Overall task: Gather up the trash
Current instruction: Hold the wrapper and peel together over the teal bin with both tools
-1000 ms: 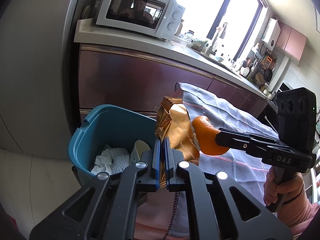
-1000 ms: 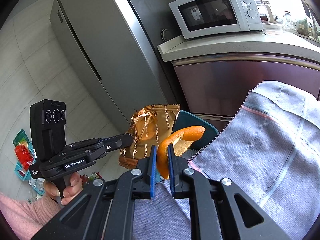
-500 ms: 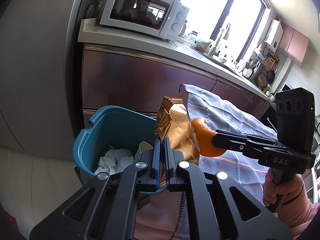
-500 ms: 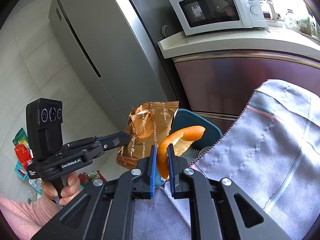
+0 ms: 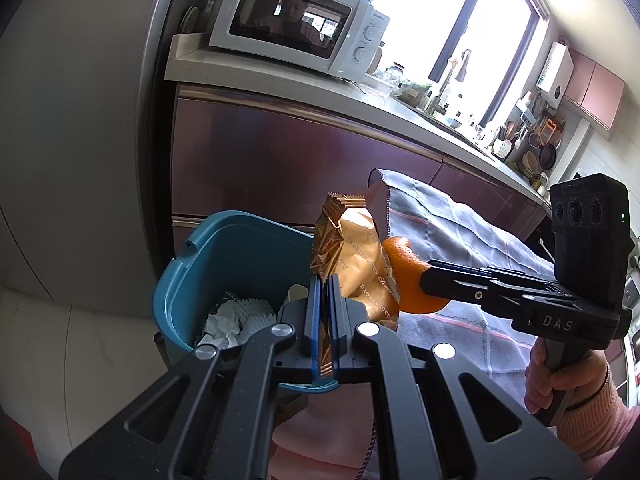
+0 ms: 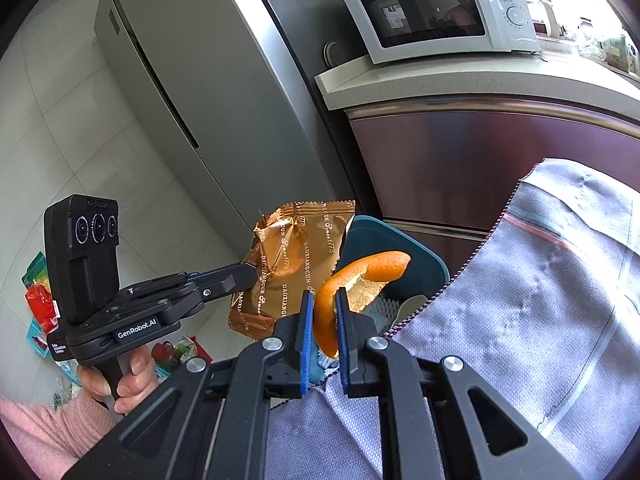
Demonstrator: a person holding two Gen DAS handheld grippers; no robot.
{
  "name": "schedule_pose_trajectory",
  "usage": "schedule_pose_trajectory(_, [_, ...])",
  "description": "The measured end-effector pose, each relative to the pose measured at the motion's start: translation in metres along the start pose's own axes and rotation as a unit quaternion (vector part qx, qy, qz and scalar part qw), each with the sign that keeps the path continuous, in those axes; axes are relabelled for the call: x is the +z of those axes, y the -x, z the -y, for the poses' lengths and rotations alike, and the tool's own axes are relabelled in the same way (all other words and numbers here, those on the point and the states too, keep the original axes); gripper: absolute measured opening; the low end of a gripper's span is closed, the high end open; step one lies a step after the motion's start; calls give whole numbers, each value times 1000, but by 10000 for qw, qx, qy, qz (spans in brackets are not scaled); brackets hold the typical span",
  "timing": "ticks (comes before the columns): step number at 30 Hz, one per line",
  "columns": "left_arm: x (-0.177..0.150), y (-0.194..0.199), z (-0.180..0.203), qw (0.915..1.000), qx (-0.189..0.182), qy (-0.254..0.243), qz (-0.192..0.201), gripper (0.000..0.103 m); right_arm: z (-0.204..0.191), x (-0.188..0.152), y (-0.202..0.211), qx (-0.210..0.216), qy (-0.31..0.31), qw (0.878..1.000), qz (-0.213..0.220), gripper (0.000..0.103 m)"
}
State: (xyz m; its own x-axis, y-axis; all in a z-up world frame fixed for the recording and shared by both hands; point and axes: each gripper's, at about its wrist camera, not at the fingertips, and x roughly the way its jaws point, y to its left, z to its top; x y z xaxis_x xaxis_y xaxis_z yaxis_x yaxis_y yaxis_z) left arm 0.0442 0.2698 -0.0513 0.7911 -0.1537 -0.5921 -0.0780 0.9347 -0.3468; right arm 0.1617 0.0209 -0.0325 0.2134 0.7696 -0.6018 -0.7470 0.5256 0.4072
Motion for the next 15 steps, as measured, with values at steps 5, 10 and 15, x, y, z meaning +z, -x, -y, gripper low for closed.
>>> schedule_pose_trajectory(5, [-1, 0, -2, 10000, 34, 31, -5, 4, 0, 1, -3, -7, -12, 10000, -35, 10])
schedule_pose_trajectory(10, [0, -2, -3, 10000, 71, 50, -9, 4, 0, 2, -7, -22, -23, 10000, -67, 10])
schedule_pose_trajectory(15, [0, -5, -5, 9999, 102, 58, -19, 4, 2, 3, -12, -38, -38, 9999, -120, 10])
